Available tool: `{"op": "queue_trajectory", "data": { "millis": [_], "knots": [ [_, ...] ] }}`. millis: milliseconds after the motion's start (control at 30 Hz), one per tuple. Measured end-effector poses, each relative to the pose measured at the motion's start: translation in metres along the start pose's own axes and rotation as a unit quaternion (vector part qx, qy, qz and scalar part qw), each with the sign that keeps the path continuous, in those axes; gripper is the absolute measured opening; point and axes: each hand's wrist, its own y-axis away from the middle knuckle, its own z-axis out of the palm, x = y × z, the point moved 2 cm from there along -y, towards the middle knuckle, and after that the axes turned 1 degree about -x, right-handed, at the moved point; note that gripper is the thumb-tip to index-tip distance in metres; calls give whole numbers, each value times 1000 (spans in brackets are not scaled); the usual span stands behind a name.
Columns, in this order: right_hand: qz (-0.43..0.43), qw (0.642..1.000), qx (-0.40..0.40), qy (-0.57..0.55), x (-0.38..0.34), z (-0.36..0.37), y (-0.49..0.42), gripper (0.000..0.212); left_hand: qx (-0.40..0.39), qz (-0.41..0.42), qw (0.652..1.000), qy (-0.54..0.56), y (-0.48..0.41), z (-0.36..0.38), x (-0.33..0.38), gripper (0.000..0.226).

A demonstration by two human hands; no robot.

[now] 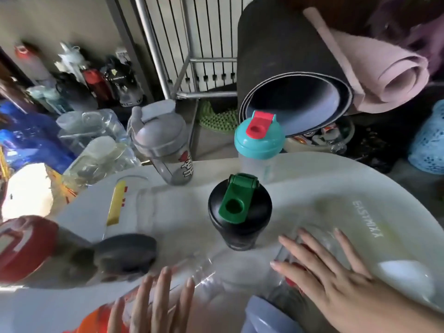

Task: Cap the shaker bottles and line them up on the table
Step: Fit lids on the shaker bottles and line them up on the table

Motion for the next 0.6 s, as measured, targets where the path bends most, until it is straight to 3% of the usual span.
{"op": "queue_trajectory", "data": {
  "millis": [33,100,167,233,333,600],
  "knots": [
    [-8,1000,-7,2,0,-2,0,48,8,-33,999,-12,-4,4,-8,50],
    [-46,998,-40,10,3,-4,1,52,-70,-27,997,-34,-3,-2,-11,77],
    [-56,986,-159,9,7,-13,-6,91,-96,-28,994,-34,0,-7,-7,98],
    [-44,955,-293,-23,6,-28,-19,129,-106,-33,994,13,-5,-10,-12,99],
    [1,893,-440,-95,2,-39,-29,122,-137,-16,989,51,-5,-19,-10,90],
    [53,893,-435,-105,-12,-47,-37,119,-176,-5,974,142,2,-24,-5,87]
  ]
}}
